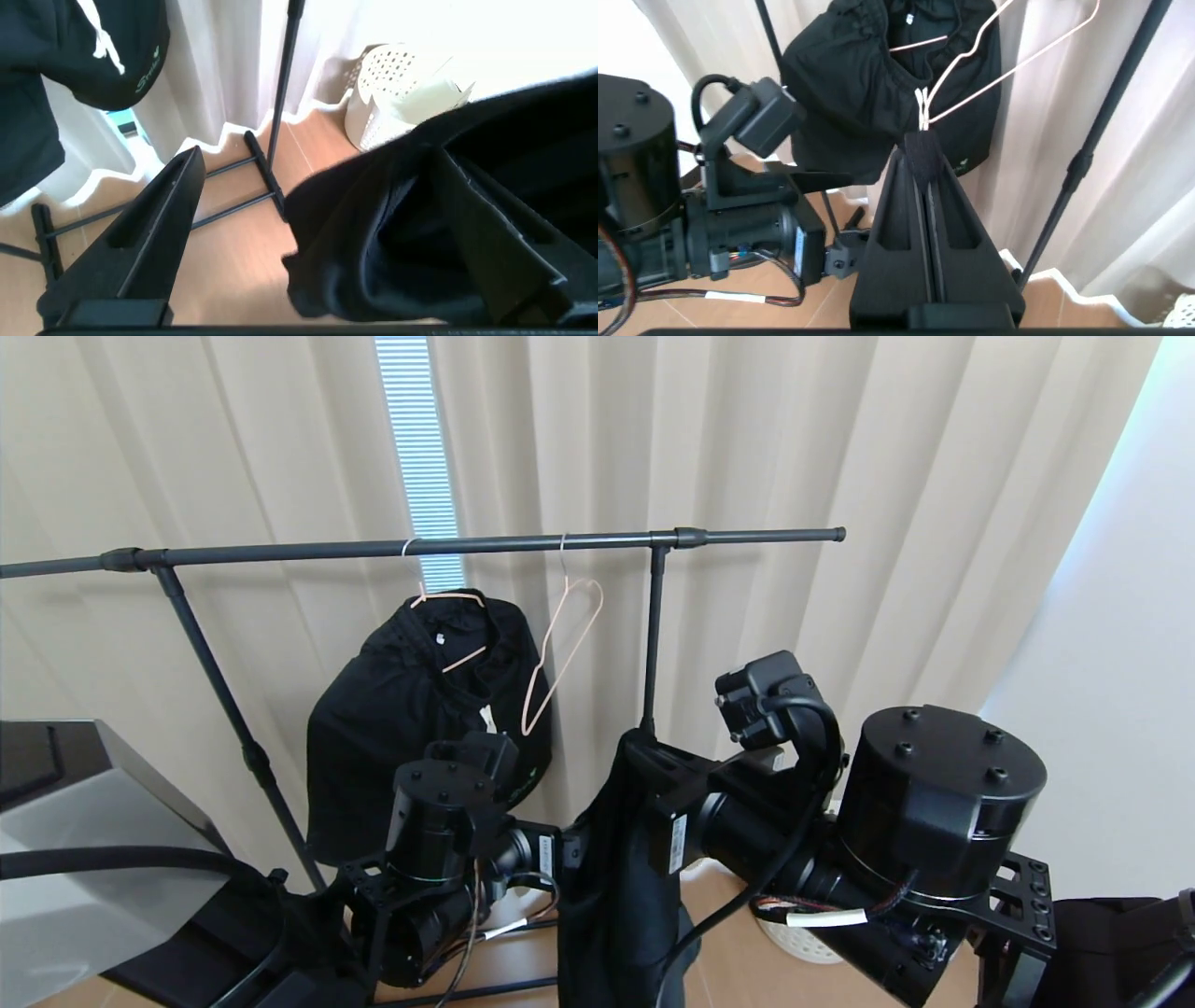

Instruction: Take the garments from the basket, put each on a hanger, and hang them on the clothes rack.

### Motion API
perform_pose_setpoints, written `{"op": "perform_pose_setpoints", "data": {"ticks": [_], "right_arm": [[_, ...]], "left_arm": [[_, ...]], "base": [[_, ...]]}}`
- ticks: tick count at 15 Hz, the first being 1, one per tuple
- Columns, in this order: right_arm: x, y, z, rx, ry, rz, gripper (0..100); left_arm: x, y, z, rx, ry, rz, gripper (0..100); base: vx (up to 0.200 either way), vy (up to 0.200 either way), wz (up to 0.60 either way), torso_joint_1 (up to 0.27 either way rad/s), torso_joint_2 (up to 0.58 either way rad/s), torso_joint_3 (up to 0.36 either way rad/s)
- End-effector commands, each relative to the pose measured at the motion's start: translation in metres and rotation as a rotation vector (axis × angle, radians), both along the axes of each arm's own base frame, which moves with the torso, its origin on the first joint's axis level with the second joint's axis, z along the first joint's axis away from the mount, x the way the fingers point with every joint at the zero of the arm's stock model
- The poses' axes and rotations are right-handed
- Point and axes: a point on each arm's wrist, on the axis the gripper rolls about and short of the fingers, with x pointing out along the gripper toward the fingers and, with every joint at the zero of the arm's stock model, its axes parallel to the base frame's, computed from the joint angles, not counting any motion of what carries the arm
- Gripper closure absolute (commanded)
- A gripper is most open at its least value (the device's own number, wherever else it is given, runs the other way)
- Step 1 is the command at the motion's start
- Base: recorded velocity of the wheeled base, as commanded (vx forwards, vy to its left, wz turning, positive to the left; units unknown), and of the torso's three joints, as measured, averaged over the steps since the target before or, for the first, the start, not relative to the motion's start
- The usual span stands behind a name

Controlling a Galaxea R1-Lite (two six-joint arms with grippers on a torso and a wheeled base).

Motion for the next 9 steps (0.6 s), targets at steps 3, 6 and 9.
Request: {"op": "perform_pose_setpoints", "data": {"ticks": [3,6,9], "right_arm": [[-0.0025,0.0009,-0.0005,0.001,0.002,0.021,100],[-0.0044,0.0003,-0.0027,-0.007,0.008,0.032,100],[-0.0101,0.0003,-0.0027,-0.002,-0.028,0.083,100]], "left_arm": [[-0.0081,-0.0040,0.0002,-0.020,-0.023,-0.033,0],[-0.0083,-0.0052,0.0008,-0.027,-0.031,-0.037,0],[-0.0054,-0.0075,-0.0050,-0.018,-0.021,-0.036,0]], "base": [[0.000,0.000,0.00,0.000,0.00,0.000],[0.000,0.000,0.00,0.000,0.00,0.000],[0.000,0.000,0.00,0.000,0.00,0.000]]}}
